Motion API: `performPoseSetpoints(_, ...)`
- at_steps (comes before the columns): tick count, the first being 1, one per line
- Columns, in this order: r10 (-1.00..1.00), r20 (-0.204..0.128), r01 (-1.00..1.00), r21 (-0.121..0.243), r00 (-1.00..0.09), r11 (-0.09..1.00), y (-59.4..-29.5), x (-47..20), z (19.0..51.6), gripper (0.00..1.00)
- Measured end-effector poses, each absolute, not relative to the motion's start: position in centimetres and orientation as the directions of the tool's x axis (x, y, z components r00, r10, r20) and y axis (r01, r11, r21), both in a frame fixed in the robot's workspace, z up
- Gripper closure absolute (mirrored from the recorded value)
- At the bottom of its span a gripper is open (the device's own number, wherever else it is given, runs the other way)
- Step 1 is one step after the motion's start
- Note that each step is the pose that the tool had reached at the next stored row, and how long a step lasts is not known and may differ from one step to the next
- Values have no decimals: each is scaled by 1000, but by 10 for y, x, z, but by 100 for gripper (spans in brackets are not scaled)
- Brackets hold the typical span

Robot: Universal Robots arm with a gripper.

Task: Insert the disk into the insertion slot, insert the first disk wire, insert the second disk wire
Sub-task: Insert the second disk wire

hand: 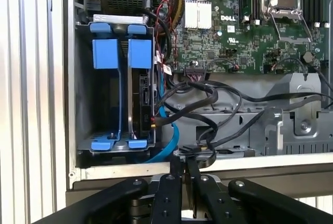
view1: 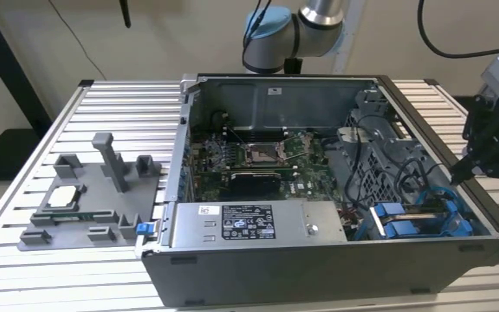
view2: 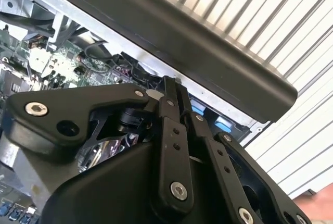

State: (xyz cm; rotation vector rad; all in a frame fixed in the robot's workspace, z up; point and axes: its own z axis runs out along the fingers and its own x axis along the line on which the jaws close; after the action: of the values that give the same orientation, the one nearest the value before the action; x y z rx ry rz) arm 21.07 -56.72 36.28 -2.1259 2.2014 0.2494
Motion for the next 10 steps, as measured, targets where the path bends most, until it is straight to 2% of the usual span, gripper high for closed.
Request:
performPoseSetpoints(2, -986, -163, -997, 68, -40, 30, -568, 211, 363, 100)
performPoseSetpoints(3, -986, -163, -997, 69, -40, 30, -568, 211, 363, 0)
performPoseSetpoints(10, -986, -162, -997, 75, -41, 29, -570, 212, 366, 0)
